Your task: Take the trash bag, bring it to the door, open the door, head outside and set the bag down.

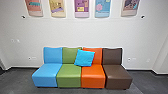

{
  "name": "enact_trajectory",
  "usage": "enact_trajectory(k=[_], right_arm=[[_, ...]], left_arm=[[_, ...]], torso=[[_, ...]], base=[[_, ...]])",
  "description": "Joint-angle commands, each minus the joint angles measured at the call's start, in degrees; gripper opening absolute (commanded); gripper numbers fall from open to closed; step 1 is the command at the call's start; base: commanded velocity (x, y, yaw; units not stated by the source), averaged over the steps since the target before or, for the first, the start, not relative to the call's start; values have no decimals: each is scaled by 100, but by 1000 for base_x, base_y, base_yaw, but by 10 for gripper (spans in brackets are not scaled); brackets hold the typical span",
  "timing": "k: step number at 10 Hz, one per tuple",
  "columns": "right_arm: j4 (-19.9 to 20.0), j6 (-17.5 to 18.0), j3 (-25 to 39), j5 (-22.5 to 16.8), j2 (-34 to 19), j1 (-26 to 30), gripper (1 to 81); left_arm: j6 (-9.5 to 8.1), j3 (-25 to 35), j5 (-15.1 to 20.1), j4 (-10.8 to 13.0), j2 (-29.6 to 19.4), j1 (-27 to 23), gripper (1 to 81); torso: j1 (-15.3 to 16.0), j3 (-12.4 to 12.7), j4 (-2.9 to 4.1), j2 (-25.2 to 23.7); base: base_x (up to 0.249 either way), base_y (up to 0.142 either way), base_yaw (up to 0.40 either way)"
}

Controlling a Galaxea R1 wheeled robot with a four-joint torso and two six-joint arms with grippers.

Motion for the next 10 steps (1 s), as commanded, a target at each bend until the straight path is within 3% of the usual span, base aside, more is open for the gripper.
enact_trajectory(k=[1, 3, 5, 8, 9, 10], right_arm=[[62, 62, 1397, -438, -1065, 276, 811], [70, 212, 1654, -438, -1401, 355, 811], [149, 282, 1804, -438, -1683, 461, 811], [167, 274, 2337, -447, -2252, 645, 811], [167, 265, 2551, -447, -2421, 706, 811], [167, 274, 2699, -447, -2543, 750, 811]], left_arm=[[-43, 540, 327, -25, -572, -217, 811], [-60, 769, 336, -200, -793, -288, 811], [-60, 814, 345, -315, -881, -393, 811], [-69, 814, 406, -551, -968, -630, 811], [-69, 840, 424, -719, -1013, -744, 811], [-69, 910, 606, -876, -1057, -884, 811]], torso=[[369, 0, 0, -573], [435, -554, 0, -684], [614, -761, 0, -977], [1010, -1347, 0, -1598], [1141, -1007, 0, -1805], [1228, -1147, 0, -1947]], base=[[0, 0, 0], [0, 0, 0], [0, 0, 0], [0, 0, 0], [0, 0, 0], [0, 0, 0]])
